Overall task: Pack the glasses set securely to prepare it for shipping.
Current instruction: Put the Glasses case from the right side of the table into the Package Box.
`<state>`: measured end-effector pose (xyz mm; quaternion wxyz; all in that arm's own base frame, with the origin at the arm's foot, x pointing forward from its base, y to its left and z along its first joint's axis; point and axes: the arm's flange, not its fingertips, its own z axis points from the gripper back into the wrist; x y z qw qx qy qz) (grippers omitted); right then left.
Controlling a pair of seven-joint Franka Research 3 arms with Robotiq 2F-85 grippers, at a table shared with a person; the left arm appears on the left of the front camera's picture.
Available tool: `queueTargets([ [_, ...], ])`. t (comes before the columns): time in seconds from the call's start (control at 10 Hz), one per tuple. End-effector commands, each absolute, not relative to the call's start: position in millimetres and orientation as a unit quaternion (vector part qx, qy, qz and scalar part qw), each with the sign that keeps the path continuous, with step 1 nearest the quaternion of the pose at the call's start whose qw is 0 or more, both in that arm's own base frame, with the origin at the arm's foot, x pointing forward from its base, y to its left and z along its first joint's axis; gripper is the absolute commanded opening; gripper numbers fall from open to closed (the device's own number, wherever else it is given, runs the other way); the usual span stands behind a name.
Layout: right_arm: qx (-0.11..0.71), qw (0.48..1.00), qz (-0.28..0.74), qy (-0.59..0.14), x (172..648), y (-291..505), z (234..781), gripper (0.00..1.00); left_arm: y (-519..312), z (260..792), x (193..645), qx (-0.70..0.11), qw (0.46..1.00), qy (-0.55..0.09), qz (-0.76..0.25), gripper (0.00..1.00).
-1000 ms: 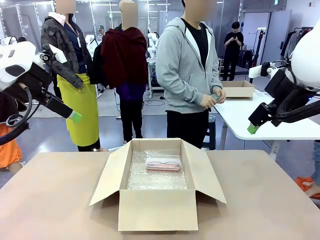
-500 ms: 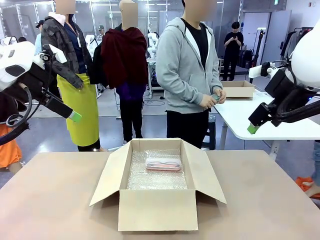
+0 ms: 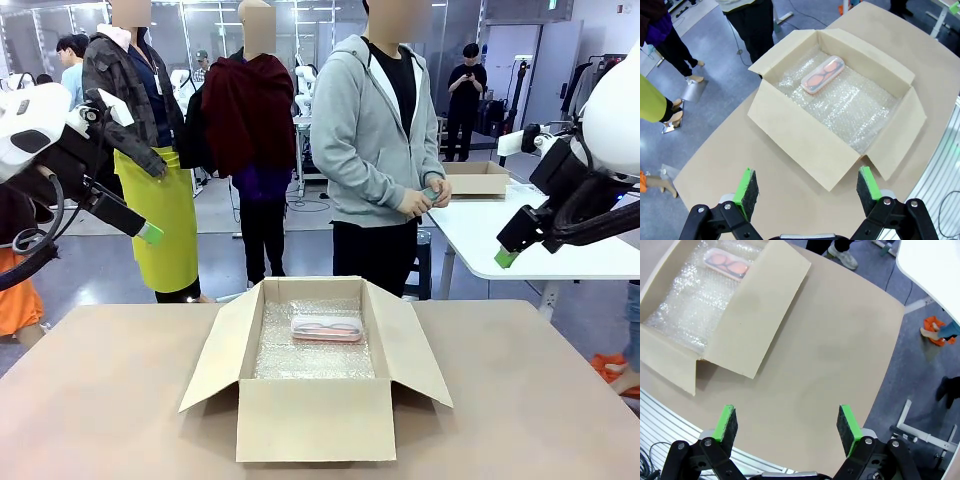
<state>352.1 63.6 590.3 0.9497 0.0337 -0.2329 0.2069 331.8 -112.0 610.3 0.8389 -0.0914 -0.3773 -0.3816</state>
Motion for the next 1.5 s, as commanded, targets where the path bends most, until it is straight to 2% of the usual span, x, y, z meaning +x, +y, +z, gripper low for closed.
queueTargets([
  [0.0, 0.029, 0.949, 0.206, -0.236, 351.9, 63.3, 591.7, 1.0, -110.6, 611.8, 331.4, -0.09, 0.837, -0.379, -0.383, 1.0],
  [1.4, 0.029, 0.949, 0.206, -0.236, 351.9, 63.3, 591.7, 1.0, -110.6, 611.8, 331.4, -0.09, 0.837, -0.379, -0.383, 1.0],
])
